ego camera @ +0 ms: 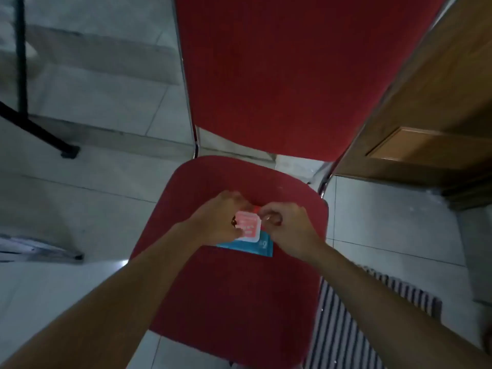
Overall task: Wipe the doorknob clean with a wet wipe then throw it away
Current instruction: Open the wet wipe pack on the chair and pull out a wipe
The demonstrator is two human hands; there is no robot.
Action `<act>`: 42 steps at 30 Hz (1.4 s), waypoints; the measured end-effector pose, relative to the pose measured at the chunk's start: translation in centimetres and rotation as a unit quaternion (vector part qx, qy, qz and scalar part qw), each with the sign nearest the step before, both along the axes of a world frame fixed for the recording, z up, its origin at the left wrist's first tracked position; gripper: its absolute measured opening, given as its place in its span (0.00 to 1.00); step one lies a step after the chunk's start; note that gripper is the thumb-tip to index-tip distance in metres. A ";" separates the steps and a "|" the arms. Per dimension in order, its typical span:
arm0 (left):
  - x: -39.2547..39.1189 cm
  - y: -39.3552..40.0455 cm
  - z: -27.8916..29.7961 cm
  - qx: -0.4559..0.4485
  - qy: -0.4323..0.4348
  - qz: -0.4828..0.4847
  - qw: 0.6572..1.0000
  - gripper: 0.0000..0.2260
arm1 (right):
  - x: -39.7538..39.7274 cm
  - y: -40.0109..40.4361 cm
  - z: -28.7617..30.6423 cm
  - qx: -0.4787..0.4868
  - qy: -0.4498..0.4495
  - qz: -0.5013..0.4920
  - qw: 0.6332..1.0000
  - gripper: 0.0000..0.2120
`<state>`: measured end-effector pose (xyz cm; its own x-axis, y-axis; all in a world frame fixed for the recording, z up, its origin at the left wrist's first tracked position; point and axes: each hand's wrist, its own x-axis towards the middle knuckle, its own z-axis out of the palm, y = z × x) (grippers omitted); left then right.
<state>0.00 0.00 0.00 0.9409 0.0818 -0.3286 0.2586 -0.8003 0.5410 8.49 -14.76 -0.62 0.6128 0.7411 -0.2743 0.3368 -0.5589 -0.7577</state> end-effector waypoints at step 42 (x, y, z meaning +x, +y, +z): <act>5.8 -0.2 -7.2 -0.147 -0.199 0.303 0.920 0.07 | 1.7 -3.9 -8.1 -0.001 -0.109 -0.026 0.994 0.18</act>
<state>5.75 -0.20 -7.22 0.8026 0.5936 -0.0594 0.3433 -0.3782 0.8597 10.15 -18.63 -8.75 0.6951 0.7068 -0.1315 0.4639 -0.5807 -0.6690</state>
